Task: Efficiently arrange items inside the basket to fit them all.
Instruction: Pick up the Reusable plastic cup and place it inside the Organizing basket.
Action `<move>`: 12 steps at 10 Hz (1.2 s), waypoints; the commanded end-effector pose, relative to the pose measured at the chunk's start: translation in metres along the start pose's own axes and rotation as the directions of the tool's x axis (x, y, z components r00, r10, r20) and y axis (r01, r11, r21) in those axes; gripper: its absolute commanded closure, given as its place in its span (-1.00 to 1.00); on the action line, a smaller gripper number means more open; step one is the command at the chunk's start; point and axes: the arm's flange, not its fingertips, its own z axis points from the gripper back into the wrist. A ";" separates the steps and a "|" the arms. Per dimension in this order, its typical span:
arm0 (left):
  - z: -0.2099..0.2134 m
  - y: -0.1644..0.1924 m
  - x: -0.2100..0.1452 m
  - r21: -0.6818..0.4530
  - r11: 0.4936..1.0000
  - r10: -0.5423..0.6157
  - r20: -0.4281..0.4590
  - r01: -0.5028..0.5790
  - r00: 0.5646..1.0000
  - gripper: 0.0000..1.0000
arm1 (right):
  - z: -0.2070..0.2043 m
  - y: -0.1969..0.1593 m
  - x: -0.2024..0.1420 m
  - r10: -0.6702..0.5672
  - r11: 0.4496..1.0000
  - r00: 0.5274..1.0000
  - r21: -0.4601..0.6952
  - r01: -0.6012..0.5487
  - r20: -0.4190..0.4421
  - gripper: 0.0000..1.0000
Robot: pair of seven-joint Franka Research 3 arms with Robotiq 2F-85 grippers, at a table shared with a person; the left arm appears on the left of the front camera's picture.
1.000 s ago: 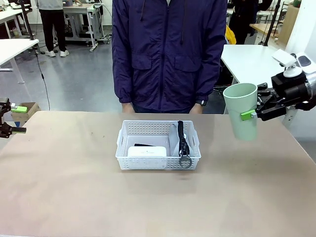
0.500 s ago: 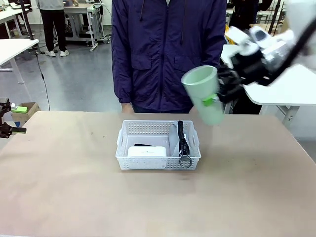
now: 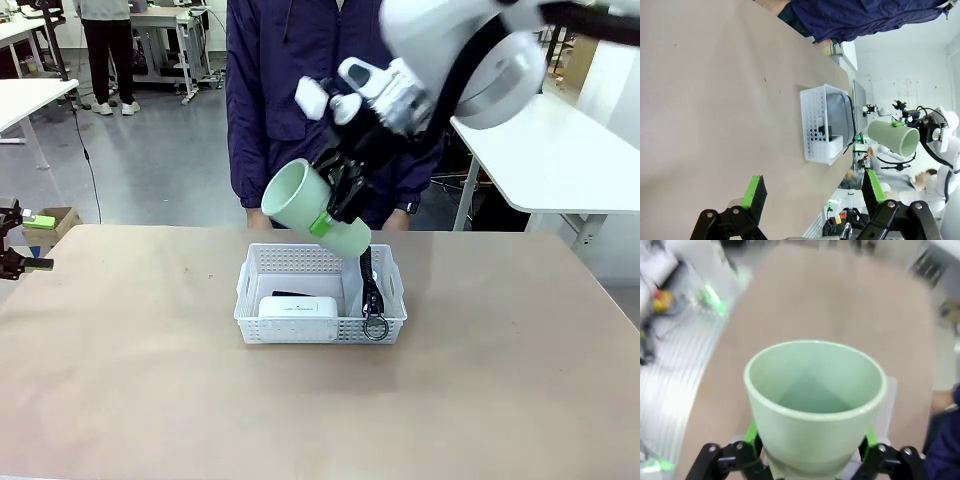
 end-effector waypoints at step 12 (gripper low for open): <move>0.000 -0.003 -0.004 0.006 1.000 -0.007 0.001 0.007 1.000 -1.00 | -0.132 -0.097 -0.046 -0.150 0.981 0.954 0.079 0.176 -0.261 -0.79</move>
